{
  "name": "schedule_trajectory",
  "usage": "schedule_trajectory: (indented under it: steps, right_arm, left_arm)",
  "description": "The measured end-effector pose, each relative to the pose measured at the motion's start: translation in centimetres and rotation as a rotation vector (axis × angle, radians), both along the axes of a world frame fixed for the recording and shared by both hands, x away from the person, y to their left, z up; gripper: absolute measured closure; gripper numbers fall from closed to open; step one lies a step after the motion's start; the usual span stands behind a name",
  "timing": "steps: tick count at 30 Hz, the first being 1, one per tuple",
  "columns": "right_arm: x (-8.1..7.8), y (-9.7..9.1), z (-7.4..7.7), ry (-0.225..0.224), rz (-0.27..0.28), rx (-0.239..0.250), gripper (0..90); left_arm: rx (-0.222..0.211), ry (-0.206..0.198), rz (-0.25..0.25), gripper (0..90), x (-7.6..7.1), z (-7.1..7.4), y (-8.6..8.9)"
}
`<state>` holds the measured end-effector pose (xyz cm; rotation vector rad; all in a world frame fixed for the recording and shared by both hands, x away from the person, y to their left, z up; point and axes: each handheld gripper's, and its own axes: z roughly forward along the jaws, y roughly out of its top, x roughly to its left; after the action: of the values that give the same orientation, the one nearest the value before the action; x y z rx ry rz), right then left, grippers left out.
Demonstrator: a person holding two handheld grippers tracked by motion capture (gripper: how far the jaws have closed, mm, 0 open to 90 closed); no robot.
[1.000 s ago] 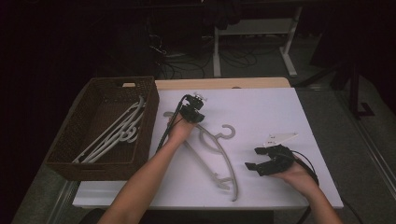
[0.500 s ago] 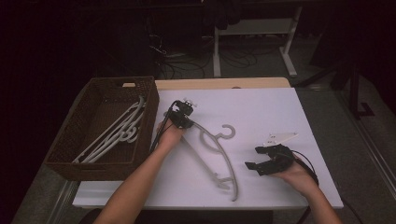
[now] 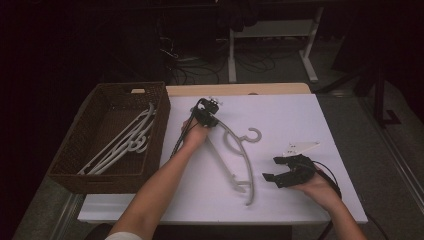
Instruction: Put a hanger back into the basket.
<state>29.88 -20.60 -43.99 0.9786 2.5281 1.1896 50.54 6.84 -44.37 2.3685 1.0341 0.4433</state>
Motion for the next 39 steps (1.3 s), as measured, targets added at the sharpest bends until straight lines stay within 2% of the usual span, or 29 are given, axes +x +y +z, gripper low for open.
schedule_trajectory:
  steps: [6,10,13,17,18,19,21,26,28,33,35,37,39]
  right_arm:
    - [0.0,0.0,-0.1,0.003,0.004,0.006,24.1]
    - [0.1,-0.1,-0.1,0.005,0.003,0.009,23.8]
    - [0.1,-0.3,-0.1,0.002,-0.002,0.014,23.5]
    - [0.3,-0.7,-0.2,0.014,-0.023,0.019,21.7]
    - [0.4,-0.9,-0.3,0.018,-0.027,0.02,21.2]
    - [0.5,-1.0,-0.3,0.024,-0.034,0.021,20.9]
    - [0.6,-1.2,-0.4,0.027,-0.044,0.02,20.5]
    - [0.7,-1.6,-0.5,0.032,-0.062,0.02,18.8]
    - [0.8,-1.7,-0.5,0.033,-0.067,0.017,18.6]
    - [0.8,-2.0,-0.5,0.032,-0.066,0.009,16.9]
    - [0.8,-2.2,-0.5,0.025,-0.068,0.007,16.4]
    - [0.7,-2.3,-0.4,0.026,-0.068,0.008,15.7]
    - [0.7,-2.3,-0.4,0.024,-0.069,0.01,15.6]
  left_arm:
    - [0.017,-0.015,-0.031,90.0,1.8,-0.1,-3.1]
    - [0.009,-0.011,-0.047,90.0,2.3,-0.1,-4.2]
    - [-0.048,0.011,-0.048,90.0,1.8,0.4,-4.2]
    - [-0.127,0.02,-0.107,90.0,-0.4,1.7,-4.5]
    - [-0.127,0.02,-0.107,90.0,-0.4,1.7,-4.5]
    - [-0.153,0.022,-0.144,90.0,-1.9,2.1,-5.0]
    - [-0.179,0.035,-0.191,90.0,-3.6,2.4,-5.6]
    - [-0.191,0.053,-0.287,90.0,-7.3,2.2,-7.2]
    - [-0.195,0.075,-0.323,90.0,-8.7,1.8,-7.8]
    - [-0.186,0.111,-0.374,90.0,-11.1,0.7,-9.0]
    - [-0.171,0.119,-0.389,90.0,-11.8,0.1,-9.3]
    - [-0.184,0.14,-0.401,90.0,-12.3,-0.3,-9.5]
    - [-0.177,0.147,-0.417,90.0,-12.8,-0.5,-9.6]
